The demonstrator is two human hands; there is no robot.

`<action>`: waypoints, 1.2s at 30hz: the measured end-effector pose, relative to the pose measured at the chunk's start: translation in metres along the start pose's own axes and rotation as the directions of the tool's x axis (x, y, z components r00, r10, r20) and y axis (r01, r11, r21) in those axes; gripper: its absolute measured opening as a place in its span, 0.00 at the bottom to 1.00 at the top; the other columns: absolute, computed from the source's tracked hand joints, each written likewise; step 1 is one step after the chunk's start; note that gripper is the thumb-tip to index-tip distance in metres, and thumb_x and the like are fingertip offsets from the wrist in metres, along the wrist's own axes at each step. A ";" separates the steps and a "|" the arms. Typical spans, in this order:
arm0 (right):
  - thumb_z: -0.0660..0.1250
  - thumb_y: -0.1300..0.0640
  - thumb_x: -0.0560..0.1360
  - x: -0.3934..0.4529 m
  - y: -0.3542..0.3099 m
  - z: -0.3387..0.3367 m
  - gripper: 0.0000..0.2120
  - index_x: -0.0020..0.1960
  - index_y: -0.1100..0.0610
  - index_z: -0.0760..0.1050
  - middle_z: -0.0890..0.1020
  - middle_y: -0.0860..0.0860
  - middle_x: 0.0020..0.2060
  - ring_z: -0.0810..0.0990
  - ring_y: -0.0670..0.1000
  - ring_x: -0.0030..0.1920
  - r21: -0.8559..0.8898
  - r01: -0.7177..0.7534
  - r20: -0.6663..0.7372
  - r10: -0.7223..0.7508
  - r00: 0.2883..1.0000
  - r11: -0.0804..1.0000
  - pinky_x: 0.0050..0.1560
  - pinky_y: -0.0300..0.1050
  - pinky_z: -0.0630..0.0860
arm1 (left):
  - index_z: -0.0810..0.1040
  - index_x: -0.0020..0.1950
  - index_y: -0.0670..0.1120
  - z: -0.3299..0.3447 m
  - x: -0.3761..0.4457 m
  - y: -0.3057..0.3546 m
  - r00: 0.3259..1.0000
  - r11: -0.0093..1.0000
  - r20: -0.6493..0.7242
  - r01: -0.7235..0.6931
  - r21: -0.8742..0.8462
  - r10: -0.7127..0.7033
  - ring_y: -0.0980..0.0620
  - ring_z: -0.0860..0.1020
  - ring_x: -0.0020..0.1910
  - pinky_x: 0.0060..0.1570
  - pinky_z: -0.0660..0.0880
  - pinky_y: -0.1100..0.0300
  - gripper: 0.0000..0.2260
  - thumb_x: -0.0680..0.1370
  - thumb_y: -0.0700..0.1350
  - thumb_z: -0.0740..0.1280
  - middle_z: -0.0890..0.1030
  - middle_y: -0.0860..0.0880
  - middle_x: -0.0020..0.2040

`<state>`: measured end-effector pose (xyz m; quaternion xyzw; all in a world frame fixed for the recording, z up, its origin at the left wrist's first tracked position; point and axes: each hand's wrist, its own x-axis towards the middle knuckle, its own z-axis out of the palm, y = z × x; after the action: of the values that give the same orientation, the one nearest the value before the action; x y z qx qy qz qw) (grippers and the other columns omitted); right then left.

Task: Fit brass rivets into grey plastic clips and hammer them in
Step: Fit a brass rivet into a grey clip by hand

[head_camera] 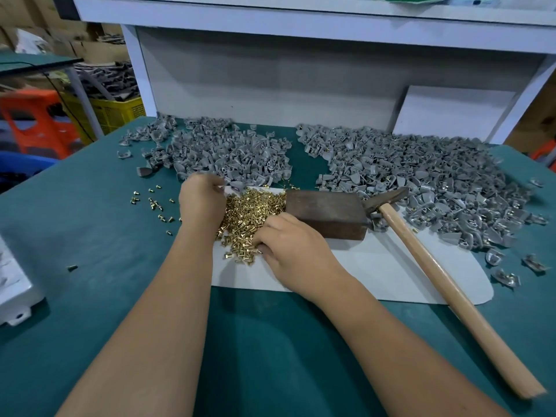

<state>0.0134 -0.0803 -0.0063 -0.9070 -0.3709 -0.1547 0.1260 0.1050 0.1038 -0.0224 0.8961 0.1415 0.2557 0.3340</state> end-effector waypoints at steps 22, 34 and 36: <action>0.65 0.63 0.75 -0.013 0.064 -0.024 0.11 0.52 0.50 0.72 0.77 0.45 0.43 0.76 0.48 0.48 0.484 -0.496 -0.411 0.687 0.599 0.721 0.48 0.49 0.75 | 0.86 0.48 0.49 0.024 -0.080 0.102 0.881 0.871 0.299 -0.213 -0.443 0.367 0.66 0.79 0.42 0.46 0.74 0.72 0.05 0.74 0.41 0.73 0.82 0.59 0.40; 0.66 0.68 0.72 -0.012 0.053 -0.028 0.19 0.52 0.45 0.71 0.76 0.44 0.40 0.76 0.44 0.42 0.628 -0.307 -0.396 0.634 0.665 0.715 0.47 0.47 0.77 | 0.85 0.51 0.52 0.016 -0.084 0.100 0.903 0.863 0.169 -0.301 -0.405 0.394 0.52 0.65 0.69 0.69 0.61 0.44 0.07 0.77 0.44 0.69 0.78 0.64 0.48; 0.65 0.68 0.71 -0.012 0.052 -0.027 0.19 0.52 0.45 0.71 0.76 0.45 0.40 0.76 0.45 0.43 0.636 -0.284 -0.401 0.622 0.673 0.717 0.47 0.46 0.77 | 0.85 0.51 0.52 0.015 -0.085 0.100 0.904 0.870 0.179 -0.295 -0.395 0.388 0.51 0.64 0.69 0.69 0.60 0.45 0.06 0.78 0.45 0.69 0.79 0.63 0.49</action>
<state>0.0374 -0.1333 0.0084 -0.8057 -0.0916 -0.2831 0.5121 0.0513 -0.0145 0.0040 0.8559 -0.1129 0.2163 0.4560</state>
